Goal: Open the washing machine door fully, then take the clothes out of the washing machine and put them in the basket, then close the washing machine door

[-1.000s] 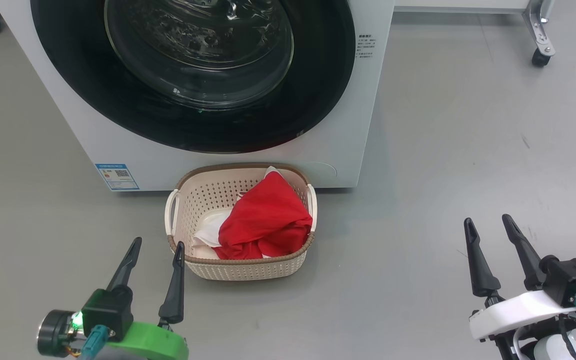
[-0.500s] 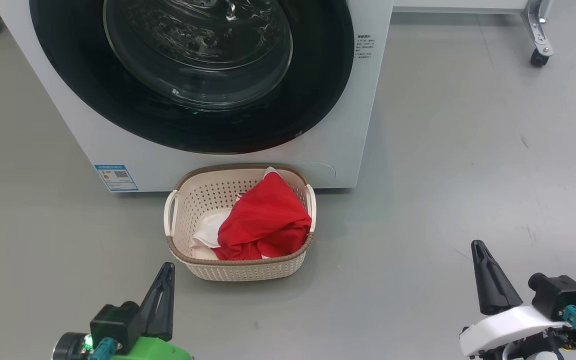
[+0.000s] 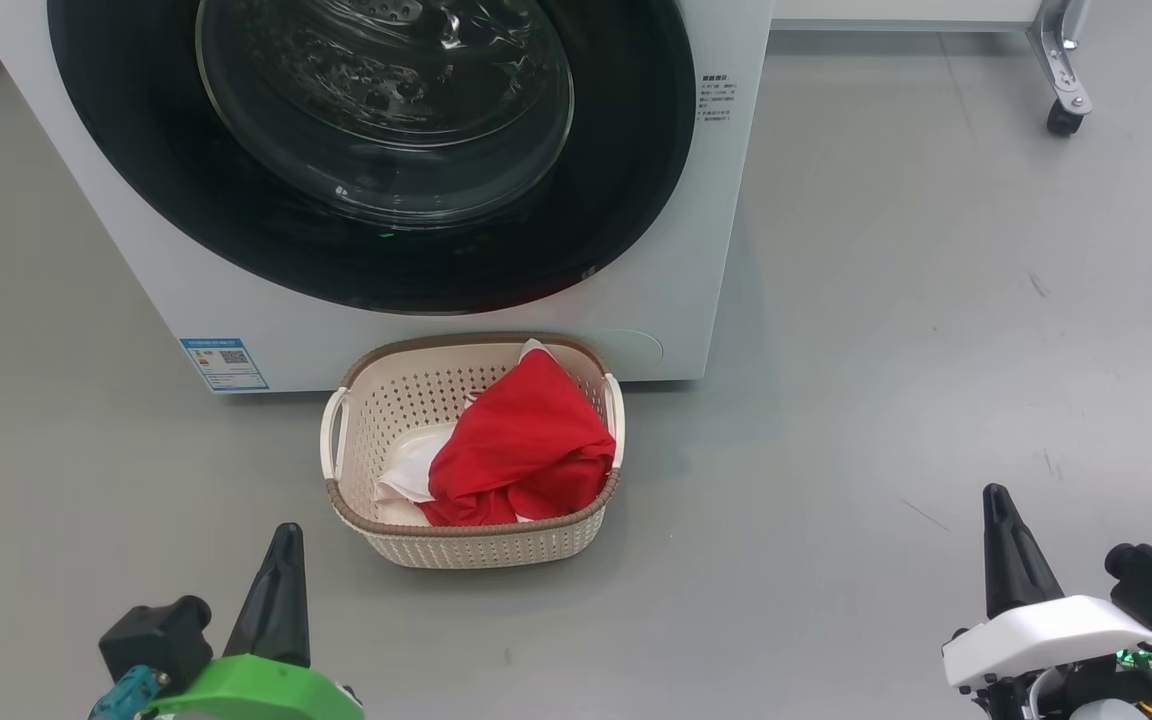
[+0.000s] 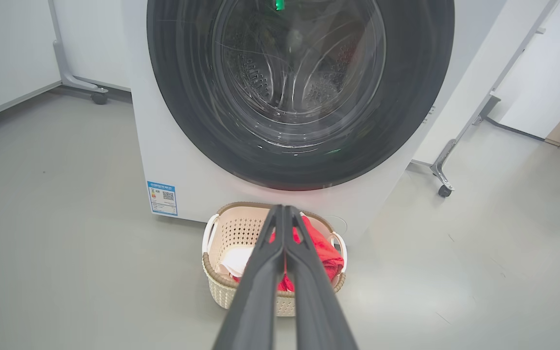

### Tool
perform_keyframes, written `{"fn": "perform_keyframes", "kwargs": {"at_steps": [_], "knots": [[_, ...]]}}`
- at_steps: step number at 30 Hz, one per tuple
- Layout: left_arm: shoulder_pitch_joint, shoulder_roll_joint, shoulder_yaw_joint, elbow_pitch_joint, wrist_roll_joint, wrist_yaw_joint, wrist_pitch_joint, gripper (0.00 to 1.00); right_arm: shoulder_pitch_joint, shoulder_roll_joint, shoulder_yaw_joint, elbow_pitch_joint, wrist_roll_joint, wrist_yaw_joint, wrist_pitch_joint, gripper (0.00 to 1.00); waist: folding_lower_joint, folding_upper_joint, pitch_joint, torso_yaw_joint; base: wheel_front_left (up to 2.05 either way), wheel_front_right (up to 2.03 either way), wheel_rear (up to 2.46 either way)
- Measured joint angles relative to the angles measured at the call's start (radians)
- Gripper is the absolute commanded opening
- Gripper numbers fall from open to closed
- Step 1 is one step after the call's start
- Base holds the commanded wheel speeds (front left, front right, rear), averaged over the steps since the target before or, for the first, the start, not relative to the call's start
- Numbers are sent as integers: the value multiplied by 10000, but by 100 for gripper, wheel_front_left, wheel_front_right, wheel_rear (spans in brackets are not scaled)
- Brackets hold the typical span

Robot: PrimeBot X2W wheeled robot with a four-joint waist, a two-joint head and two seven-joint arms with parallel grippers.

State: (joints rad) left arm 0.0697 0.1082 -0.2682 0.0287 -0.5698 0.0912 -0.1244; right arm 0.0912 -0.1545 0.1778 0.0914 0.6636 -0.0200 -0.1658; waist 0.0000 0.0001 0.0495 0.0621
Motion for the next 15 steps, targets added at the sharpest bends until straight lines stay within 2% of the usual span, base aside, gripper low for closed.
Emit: {"fn": "perform_keyframes", "kwargs": {"at_steps": [15], "knots": [[-31, 6, 476, 261, -2188, -270, 293, 0, -128, 71, -468, 236, 1933, 188, 470, 0, 0, 0, -82, -124, 0, 0, 0]]}}
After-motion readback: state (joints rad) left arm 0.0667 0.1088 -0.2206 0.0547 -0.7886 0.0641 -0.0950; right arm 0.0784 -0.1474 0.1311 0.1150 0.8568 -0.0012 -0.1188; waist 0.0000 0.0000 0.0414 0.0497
